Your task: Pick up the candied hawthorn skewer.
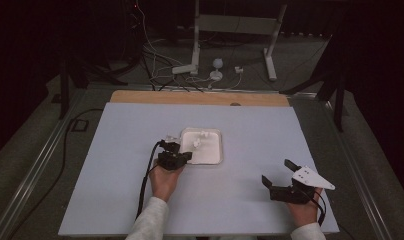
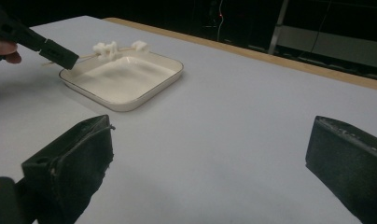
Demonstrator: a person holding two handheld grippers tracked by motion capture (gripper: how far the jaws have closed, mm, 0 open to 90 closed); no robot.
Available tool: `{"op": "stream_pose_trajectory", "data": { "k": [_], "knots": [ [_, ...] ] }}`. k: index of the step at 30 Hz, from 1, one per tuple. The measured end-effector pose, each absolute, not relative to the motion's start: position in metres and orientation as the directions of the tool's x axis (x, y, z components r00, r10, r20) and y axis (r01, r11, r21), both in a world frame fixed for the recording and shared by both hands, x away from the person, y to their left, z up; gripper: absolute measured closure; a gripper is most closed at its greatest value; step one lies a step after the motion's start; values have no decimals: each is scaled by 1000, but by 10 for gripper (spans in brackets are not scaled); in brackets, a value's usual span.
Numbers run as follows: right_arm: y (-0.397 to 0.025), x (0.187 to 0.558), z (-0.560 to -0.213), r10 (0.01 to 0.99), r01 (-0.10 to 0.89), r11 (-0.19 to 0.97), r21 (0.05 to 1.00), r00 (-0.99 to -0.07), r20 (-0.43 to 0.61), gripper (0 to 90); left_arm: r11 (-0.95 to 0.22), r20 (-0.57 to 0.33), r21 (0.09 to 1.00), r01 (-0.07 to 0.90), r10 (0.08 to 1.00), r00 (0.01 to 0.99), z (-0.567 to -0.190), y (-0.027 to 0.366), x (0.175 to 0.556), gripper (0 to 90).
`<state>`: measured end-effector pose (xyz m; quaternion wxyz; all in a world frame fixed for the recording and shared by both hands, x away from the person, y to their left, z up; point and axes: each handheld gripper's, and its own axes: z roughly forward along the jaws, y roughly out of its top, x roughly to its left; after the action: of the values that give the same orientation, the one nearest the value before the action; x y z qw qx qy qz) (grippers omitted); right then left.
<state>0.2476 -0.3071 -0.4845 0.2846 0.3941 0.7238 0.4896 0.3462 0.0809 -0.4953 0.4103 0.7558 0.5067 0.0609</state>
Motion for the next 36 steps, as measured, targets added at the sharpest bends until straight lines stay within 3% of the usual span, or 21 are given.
{"op": "stream_pose_trajectory", "data": {
  "k": [14,36],
  "knots": [
    [-304,251,-479,840,286,199,937,-542,-13,9,-96,-319,778,621,791,522,-488,105,321,900],
    [-265,293,-415,766,257,226,940,-643,-8,9,-97,-271,854,511,756,596,-473,131,295,900]
  ]
}}
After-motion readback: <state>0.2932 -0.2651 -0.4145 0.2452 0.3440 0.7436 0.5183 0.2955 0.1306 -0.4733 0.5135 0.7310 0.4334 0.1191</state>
